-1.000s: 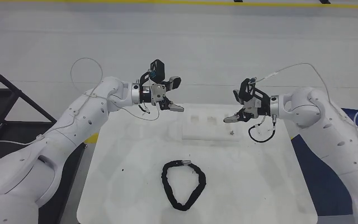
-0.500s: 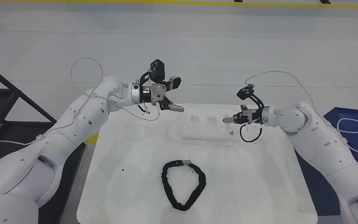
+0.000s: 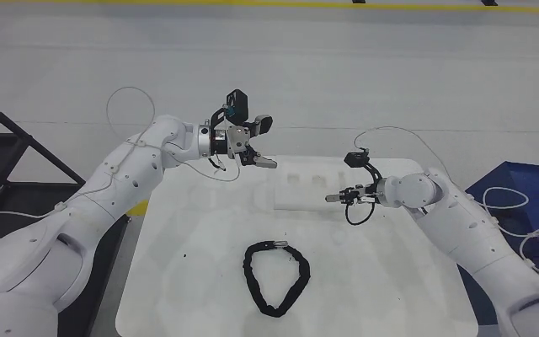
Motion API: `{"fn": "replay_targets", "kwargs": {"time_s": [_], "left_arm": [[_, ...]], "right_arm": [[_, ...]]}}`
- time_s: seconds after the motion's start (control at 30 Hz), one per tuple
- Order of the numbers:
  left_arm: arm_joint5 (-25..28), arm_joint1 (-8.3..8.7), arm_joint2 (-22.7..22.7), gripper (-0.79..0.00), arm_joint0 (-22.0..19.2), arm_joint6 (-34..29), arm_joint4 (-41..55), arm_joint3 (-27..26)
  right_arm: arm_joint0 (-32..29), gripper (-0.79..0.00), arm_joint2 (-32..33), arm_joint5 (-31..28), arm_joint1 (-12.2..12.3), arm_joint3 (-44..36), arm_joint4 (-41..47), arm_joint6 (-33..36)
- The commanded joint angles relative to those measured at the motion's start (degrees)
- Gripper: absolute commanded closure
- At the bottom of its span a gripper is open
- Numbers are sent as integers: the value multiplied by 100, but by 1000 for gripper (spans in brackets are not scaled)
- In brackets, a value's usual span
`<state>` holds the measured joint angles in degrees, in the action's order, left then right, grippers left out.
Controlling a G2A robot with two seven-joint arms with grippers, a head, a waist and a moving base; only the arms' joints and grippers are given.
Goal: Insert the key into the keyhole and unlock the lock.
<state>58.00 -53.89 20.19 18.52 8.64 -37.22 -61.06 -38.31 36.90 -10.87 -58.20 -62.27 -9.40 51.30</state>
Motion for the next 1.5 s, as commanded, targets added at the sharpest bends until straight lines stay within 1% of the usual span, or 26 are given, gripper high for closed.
{"fn": "replay_targets", "kwargs": {"time_s": [0.0, 0.3, 0.9, 0.93, 1.03, 1.2, 1.3, 1.33, 1.37, 1.4, 1.43, 1.47], "left_arm": [[0, 0, 0, -785, 0, 0, 0, 0], [0, 0, 0, -785, 0, 0, 0, 0], [0, 0, 0, -785, 0, 0, 0, 0], [0, 0, 0, -785, 0, 0, 0, 0], [0, 0, 0, -785, 0, 0, 0, 0], [0, 0, 0, -785, 0, 0, 0, 0], [0, 0, 0, -785, 0, 0, 0, 0], [0, 0, 0, -785, 0, 0, 0, 0], [0, 0, 0, -785, 0, 0, 0, 0], [0, 0, 0, -785, 0, 0, 0, 0], [0, 0, 0, -785, 0, 0, 0, 0], [0, 0, 0, -785, 0, 0, 0, 0]], "right_arm": [[-18, -785, -18, 138, -28, 39, -58, -35], [-29, -785, -62, 264, -167, 327, -209, -237], [-81, -785, -37, 262, -164, 295, -201, -280], [-74, -785, -36, 243, -153, 243, -343, -257], [-107, -785, 8, 469, -120, 62, -646, -228], [-249, -785, 43, 1307, -84, -423, -1137, -186], [-309, -785, 39, 1612, -92, -631, -1312, -118], [-318, -693, 38, 1683, -99, -673, -1350, -95], [-322, -554, 40, 1743, -107, -700, -1380, -78], [-324, -446, 49, 1811, -115, -715, -1396, -69], [-324, -376, 54, 1864, -125, -730, -1413, -52], [-319, -348, 58, 1925, -134, -732, -1442, -32]]}}
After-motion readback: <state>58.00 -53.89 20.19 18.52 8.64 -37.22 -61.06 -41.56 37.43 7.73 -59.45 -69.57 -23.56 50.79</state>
